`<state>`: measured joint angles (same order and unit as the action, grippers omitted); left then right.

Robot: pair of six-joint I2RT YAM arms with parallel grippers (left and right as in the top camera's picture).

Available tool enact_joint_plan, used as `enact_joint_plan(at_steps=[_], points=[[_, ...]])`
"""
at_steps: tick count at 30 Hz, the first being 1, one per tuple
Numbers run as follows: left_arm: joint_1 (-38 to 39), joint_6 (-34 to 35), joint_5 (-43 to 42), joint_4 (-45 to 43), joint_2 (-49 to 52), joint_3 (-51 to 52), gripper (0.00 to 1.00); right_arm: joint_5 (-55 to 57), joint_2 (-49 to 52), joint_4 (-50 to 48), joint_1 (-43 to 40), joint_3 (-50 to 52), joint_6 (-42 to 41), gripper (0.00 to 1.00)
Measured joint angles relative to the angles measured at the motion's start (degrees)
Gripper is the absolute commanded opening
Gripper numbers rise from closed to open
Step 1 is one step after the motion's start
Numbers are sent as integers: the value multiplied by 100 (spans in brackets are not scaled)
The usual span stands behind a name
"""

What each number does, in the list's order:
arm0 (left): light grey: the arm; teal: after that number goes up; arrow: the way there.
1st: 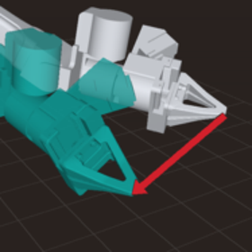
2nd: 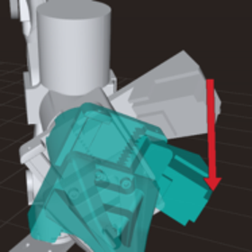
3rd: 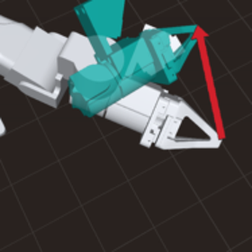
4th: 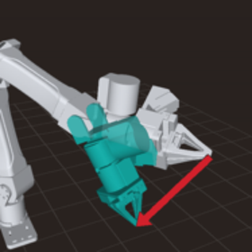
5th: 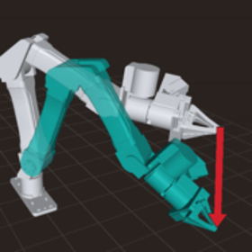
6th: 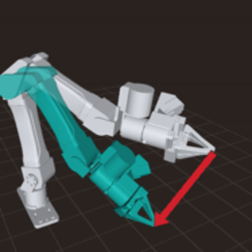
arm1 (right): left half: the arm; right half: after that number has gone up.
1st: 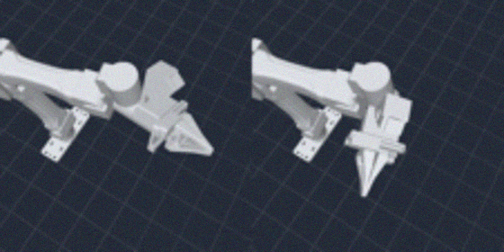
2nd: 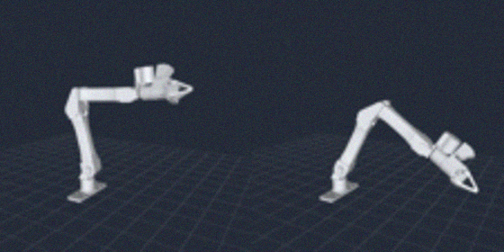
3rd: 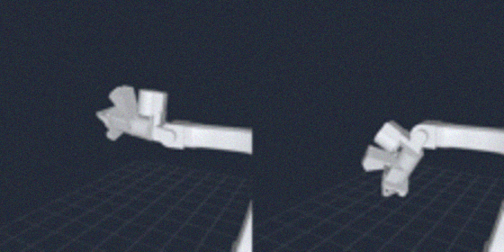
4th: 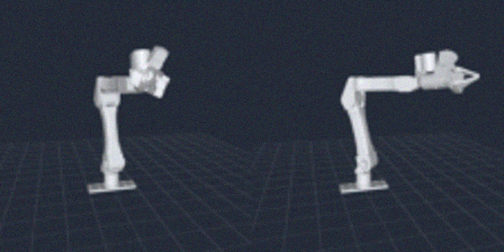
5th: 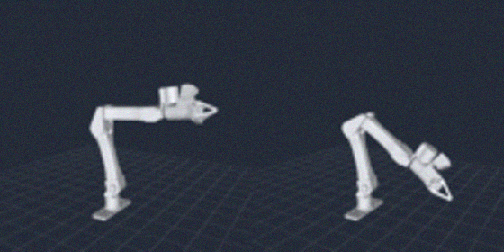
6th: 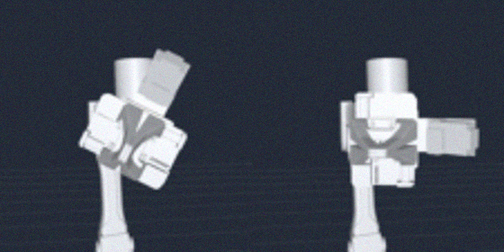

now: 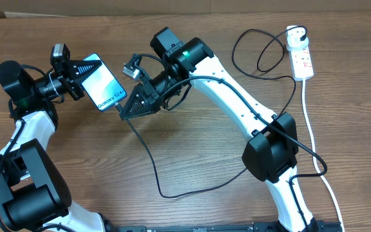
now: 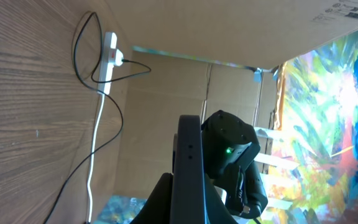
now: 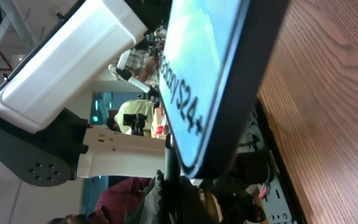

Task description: Plug charger to phone and switch on socket

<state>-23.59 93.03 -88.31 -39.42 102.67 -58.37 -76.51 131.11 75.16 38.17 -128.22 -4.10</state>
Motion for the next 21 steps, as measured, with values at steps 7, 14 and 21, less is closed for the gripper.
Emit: enact_joint_plan(at_steps=[7, 14, 21], points=[[0, 0, -7, 0, 0, 0, 4, 0, 0, -24, 50, 0, -42, 4], [0, 0, -4, 0, 0, 0, 4, 2, 0, -35, 55, 0, -50, 4], [0, 0, 0, 0, 0, 0, 4, -2, 0, -179, 57, 120, -195, 4]])
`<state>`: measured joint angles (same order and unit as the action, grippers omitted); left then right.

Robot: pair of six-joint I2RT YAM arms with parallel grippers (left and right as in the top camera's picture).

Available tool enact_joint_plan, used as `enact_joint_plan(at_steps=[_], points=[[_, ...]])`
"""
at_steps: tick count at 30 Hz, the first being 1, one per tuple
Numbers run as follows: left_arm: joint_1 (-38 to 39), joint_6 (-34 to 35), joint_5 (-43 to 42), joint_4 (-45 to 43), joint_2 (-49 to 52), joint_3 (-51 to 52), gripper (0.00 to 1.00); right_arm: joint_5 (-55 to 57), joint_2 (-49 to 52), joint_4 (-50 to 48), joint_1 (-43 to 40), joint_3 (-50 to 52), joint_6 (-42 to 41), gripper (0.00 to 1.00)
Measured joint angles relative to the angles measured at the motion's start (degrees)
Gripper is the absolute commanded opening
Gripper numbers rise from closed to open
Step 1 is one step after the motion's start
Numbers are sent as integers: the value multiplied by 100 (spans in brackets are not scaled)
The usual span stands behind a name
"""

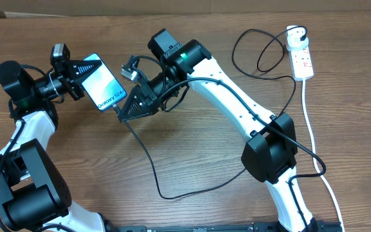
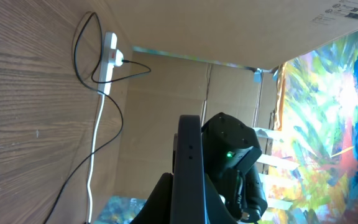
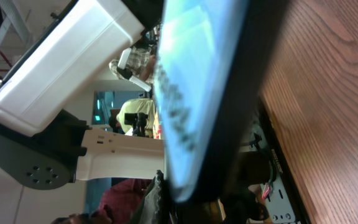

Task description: Plug charger to phone and switch on socket

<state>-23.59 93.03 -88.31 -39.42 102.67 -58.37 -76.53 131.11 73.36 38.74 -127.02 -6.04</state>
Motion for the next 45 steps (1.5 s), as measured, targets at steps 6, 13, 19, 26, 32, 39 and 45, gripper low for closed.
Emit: enact_joint_plan(at_steps=[6, 13, 19, 26, 32, 39, 45], points=[[0, 0, -31, 0, 0, 0, 4, 7, 11, -192, 2, 256, -125, 4], [0, 0, -66, -63, 0, 0, 4, -153, 50, -203, -20, 271, -142, 4], [0, 0, -66, -111, 0, 0, 4, -326, 50, 107, -142, 271, -31, 4], [0, 0, -66, -111, 0, 0, 4, -428, 48, 142, -173, 271, 70, 4], [0, 0, -66, -111, 0, 0, 4, -588, 48, 122, -144, 271, 120, 4], [0, 0, -66, -111, 0, 0, 4, -621, 48, 122, -57, 271, 142, 4], [0, 0, -66, -111, 0, 0, 4, -623, 48, 122, -44, 271, 155, 4]])
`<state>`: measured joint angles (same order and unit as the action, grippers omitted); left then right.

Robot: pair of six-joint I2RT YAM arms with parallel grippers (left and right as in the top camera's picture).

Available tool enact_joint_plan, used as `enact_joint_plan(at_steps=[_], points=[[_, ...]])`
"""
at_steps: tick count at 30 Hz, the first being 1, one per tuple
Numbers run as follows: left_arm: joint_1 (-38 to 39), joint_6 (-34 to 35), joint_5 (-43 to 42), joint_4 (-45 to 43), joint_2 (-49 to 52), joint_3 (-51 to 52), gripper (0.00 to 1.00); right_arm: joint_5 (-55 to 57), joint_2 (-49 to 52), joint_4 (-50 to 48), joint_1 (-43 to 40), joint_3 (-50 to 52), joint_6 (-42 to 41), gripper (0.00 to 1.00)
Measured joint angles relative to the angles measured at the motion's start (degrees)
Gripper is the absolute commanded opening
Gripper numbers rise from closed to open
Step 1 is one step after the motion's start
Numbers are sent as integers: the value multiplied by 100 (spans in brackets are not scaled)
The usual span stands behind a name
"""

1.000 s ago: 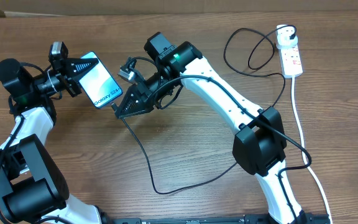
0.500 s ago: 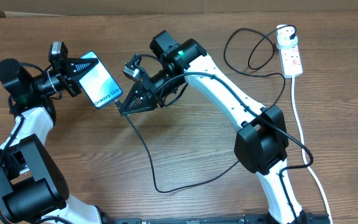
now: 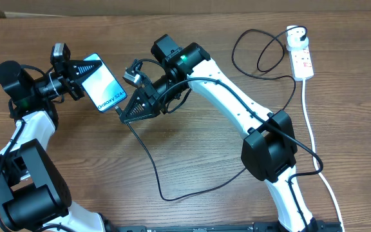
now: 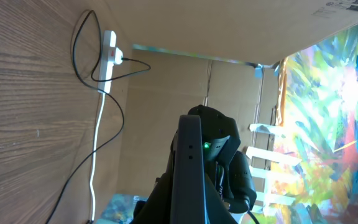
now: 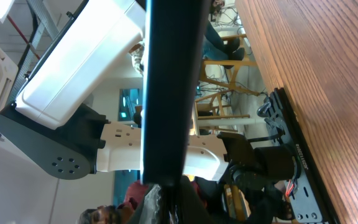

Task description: Plug charger to phone and switch on socket

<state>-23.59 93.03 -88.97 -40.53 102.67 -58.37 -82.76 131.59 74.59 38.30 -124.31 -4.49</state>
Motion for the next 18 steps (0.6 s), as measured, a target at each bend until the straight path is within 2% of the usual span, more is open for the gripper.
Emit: enact_joint_plan(at_steps=[18], points=[[0, 0, 20, 0, 0, 0, 4, -31, 0, -345, 0, 0, -4, 4]])
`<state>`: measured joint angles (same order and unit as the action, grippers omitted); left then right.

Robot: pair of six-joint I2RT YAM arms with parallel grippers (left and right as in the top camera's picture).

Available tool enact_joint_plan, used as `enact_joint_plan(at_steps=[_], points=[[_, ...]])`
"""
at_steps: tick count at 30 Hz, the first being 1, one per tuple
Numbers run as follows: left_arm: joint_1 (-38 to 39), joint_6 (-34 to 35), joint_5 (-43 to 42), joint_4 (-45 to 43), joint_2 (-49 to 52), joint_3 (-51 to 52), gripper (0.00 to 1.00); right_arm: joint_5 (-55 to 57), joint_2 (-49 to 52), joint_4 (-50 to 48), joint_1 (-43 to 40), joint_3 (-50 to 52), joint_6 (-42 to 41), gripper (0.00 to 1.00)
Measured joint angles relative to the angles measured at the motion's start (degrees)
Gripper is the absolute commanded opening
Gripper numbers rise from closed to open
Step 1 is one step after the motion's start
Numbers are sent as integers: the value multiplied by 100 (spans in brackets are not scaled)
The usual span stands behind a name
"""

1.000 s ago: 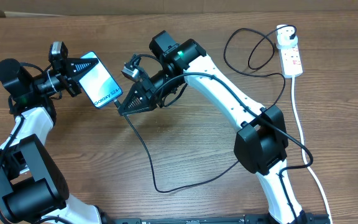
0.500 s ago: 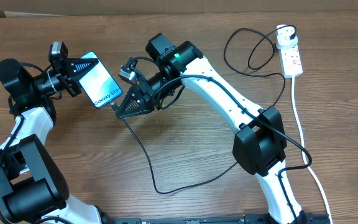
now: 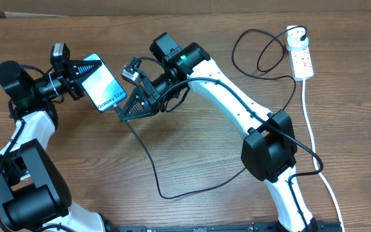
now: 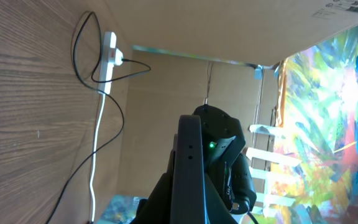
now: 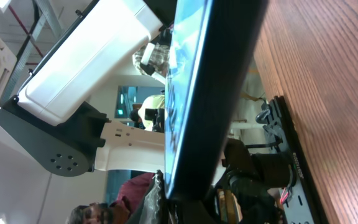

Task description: Plug charger to phone and switch on socket

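Observation:
The phone [image 3: 103, 82], screen lit and reading Galaxy S24+, is held off the table with my left gripper [image 3: 85, 72] shut on its upper end. It shows edge-on in the left wrist view [image 4: 190, 168]. My right gripper [image 3: 123, 110] is shut on the charger plug, its tip against the phone's lower end; the plug itself is hidden. In the right wrist view the phone [image 5: 219, 81] fills the middle. The black cable [image 3: 148, 161] runs from the right gripper across the table to the adapter in the white power strip [image 3: 301, 59].
The power strip [image 4: 109, 56] lies at the far right of the wooden table [image 3: 205, 148], its white lead trailing toward the front edge. The cable loops near the front centre and coils beside the strip. The right arm [image 3: 237, 96] spans the table's middle.
My right gripper has tilted slightly at the phone's lower end: its view showed the phone edge-on, and now a strip of the screen shows. The left gripper and phone have not moved.
At every earlier moment my left gripper held the phone raised at the left and my right gripper held the plug at the phone's lower end. Only the right gripper's angle and position shifted a little each time, and it still stands there now.

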<state>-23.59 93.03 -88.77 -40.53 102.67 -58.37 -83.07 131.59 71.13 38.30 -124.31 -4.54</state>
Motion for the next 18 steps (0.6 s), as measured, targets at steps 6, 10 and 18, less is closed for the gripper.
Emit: enact_joint_plan(at_steps=[6, 10, 18], points=[[0, -2, 4, 0, 0, 0, 4, 98, 0, -4, 0, 0, -22, 4], [0, -4, 0, 0, 0, 0, 4, 155, 0, -4, 0, 0, -74, 4], [0, -4, 0, -2, 0, 0, 5, 199, -2, 0, -11, 0, -105, 4]])
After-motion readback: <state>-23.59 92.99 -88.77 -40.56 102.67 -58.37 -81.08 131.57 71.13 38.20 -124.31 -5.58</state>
